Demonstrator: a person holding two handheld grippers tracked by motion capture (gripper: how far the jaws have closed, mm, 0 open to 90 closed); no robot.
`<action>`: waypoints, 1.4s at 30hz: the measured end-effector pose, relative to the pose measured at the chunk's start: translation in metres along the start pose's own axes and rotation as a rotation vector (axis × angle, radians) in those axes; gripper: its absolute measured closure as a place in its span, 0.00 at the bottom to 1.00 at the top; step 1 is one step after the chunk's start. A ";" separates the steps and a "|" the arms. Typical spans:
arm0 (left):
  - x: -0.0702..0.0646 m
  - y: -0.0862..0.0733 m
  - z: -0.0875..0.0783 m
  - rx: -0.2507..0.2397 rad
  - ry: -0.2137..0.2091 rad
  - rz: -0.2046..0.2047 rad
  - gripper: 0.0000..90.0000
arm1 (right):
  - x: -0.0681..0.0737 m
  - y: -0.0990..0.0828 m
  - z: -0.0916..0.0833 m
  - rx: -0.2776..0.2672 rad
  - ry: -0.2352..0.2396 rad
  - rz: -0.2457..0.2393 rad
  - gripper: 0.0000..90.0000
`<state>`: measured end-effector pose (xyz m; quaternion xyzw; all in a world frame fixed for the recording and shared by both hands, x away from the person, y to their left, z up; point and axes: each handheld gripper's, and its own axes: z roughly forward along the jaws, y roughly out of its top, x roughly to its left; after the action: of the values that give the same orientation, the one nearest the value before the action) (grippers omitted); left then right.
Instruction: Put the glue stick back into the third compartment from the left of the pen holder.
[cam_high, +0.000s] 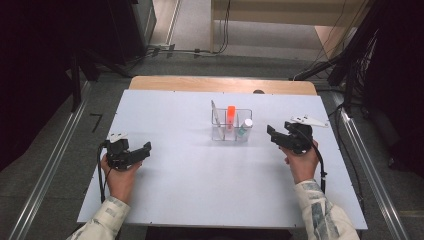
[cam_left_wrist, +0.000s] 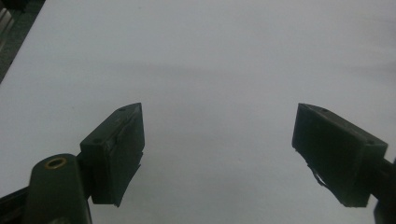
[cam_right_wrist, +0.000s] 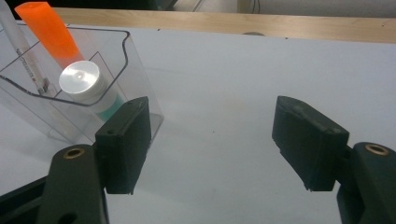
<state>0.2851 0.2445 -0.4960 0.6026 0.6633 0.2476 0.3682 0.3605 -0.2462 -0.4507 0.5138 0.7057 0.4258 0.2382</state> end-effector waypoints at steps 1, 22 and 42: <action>0.000 0.000 0.000 0.003 0.001 0.007 0.20 | -0.001 -0.001 -0.001 0.000 -0.002 -0.004 0.30; -0.004 -0.006 -0.008 0.005 0.009 0.040 0.20 | -0.036 -0.039 -0.036 0.061 -0.055 -0.005 0.29; -0.006 -0.013 -0.017 0.019 -0.027 0.040 0.20 | -0.057 -0.063 -0.062 0.125 -0.078 -0.019 0.28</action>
<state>0.2642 0.2382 -0.4944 0.6226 0.6483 0.2406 0.3664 0.3003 -0.3283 -0.4780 0.5372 0.7258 0.3584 0.2371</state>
